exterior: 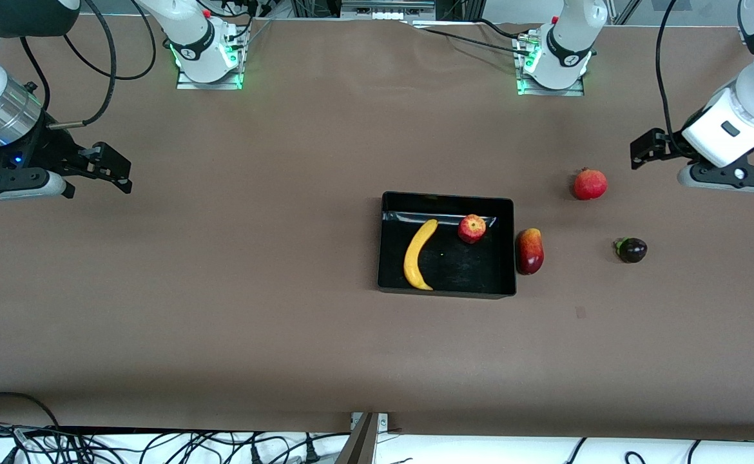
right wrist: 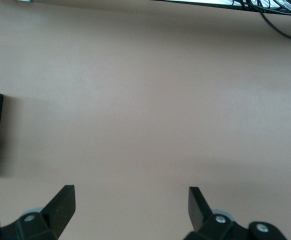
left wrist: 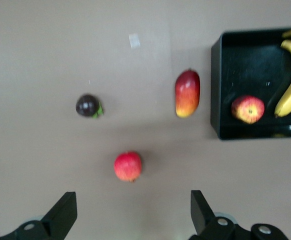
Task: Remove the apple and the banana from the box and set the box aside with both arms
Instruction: 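Reach the left gripper toward the red-yellow apple in the black tray, then lower the left gripper into the tray and grasp the apple, then lift the apple out and set it beside the mango, open left gripper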
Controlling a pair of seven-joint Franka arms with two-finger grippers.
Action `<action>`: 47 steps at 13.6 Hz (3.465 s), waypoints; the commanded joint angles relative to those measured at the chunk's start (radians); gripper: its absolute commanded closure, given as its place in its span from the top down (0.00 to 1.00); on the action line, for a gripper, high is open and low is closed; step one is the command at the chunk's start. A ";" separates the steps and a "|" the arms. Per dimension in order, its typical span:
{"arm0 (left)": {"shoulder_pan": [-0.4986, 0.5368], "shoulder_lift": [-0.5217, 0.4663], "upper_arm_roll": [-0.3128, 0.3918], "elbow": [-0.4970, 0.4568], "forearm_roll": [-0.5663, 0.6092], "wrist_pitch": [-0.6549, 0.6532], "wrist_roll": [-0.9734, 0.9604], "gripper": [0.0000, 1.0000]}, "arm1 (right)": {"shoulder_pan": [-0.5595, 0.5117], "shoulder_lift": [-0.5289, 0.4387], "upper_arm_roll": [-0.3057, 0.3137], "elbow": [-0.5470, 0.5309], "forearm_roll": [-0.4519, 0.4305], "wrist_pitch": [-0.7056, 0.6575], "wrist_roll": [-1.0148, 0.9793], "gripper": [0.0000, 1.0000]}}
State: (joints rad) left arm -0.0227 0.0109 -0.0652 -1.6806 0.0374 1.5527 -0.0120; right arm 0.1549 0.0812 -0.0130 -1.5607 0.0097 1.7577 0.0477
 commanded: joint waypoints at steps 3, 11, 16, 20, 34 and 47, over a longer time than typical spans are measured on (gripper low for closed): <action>-0.017 0.093 -0.099 0.018 -0.017 -0.095 -0.045 1.00 | 0.020 0.005 0.001 0.013 0.006 0.014 0.011 1.00; -0.218 0.308 -0.143 0.058 -0.006 0.170 -0.437 1.00 | 0.023 0.005 -0.001 0.011 0.003 0.012 0.009 1.00; -0.295 0.458 -0.143 0.004 0.187 0.444 -0.660 1.00 | 0.023 0.005 -0.001 0.011 0.001 0.006 0.009 1.00; -0.299 0.514 -0.148 -0.111 0.239 0.618 -0.727 1.00 | 0.023 0.005 -0.001 0.011 0.001 0.014 0.009 1.00; -0.275 0.449 -0.150 0.022 0.210 0.315 -0.668 0.16 | 0.015 0.011 -0.007 0.010 -0.004 0.020 -0.003 1.00; -0.034 0.219 -0.148 -0.473 0.159 0.507 -0.132 0.24 | 0.023 0.009 -0.002 0.010 -0.004 0.016 -0.002 1.00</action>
State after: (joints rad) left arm -0.0728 0.3198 -0.2082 -2.0216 0.2145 2.0010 -0.1778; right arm 0.1723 0.0877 -0.0154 -1.5606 0.0089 1.7769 0.0471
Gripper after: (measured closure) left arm 0.282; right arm 0.000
